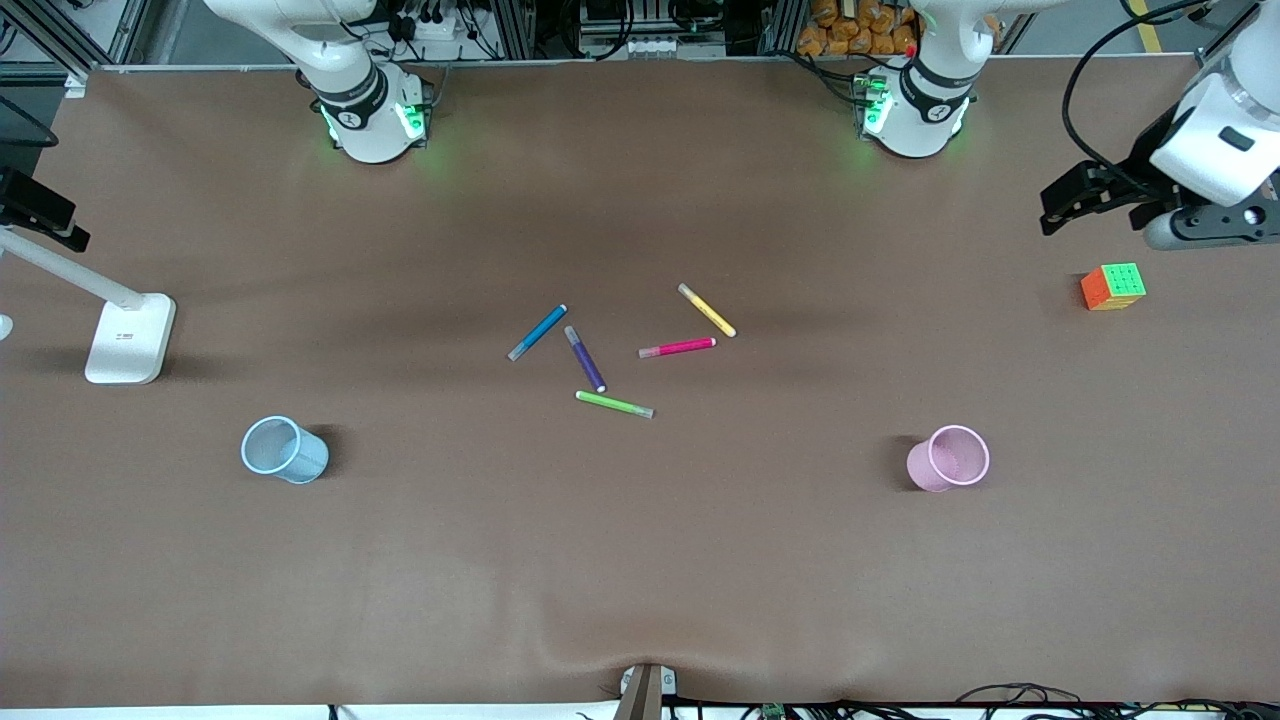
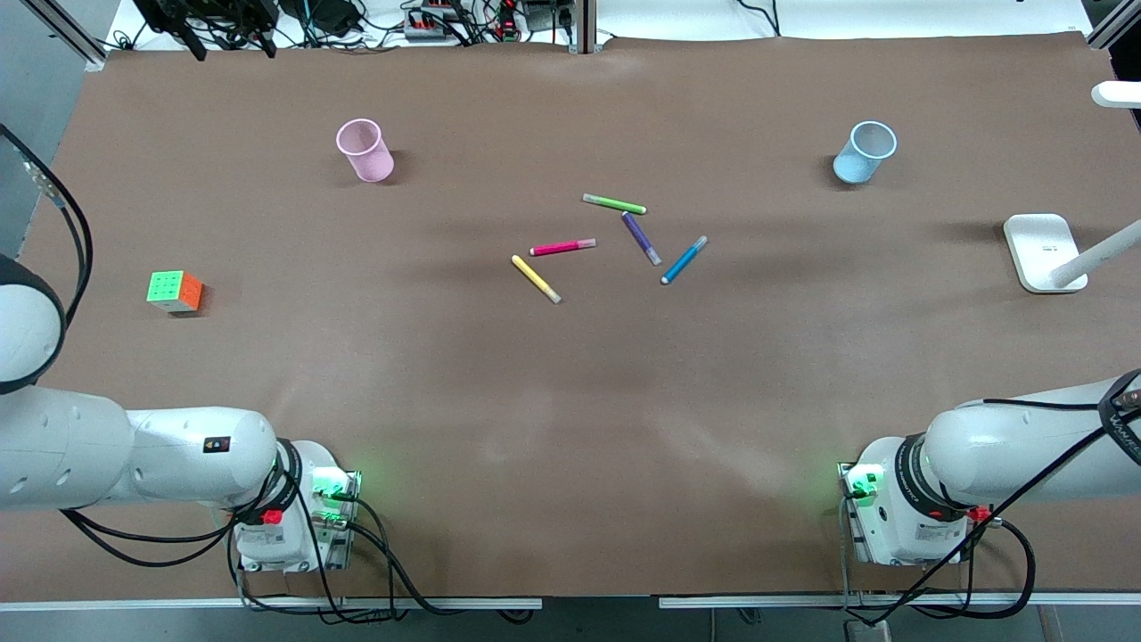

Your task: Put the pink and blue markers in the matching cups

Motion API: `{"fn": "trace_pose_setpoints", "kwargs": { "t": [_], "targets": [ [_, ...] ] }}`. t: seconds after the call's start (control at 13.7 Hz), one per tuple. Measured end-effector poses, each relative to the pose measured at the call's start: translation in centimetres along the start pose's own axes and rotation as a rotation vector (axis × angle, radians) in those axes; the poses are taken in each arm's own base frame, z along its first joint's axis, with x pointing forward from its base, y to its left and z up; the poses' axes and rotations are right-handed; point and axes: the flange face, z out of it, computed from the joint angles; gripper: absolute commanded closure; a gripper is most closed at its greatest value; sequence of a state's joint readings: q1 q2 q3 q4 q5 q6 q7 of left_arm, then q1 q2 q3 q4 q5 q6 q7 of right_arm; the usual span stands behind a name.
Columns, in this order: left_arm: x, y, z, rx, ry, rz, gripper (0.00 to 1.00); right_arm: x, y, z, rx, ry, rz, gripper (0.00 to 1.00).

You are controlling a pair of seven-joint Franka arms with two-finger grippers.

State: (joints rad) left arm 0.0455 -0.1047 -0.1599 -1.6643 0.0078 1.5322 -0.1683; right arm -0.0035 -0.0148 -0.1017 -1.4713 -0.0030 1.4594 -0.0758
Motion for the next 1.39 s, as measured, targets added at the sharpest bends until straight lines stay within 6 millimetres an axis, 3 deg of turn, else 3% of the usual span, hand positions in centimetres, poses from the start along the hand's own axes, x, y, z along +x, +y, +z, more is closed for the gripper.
{"fn": "trace_pose_setpoints", "kwargs": {
  "t": [0.44,1.02,1.17,1.39],
  "targets": [
    [0.0,-0.6,-1.1,-0.002,0.018,-0.011,0.00,0.0,0.2,0.0,0.000,0.000,-0.010,0.00],
    [0.1,0.1,-0.4,0.001,-0.008,-0.098,0.00,0.0,0.4,0.0,0.000,0.000,-0.006,0.00],
    [0.1,1.2,0.1,0.004,-0.021,-0.157,0.00,0.0,0.4,0.0,0.000,0.000,-0.006,0.00],
    [0.1,4.9,1.9,0.019,-0.053,-0.240,0.00,0.0,0.4,0.0,0.000,-0.001,-0.005,0.00]
  ]
}}
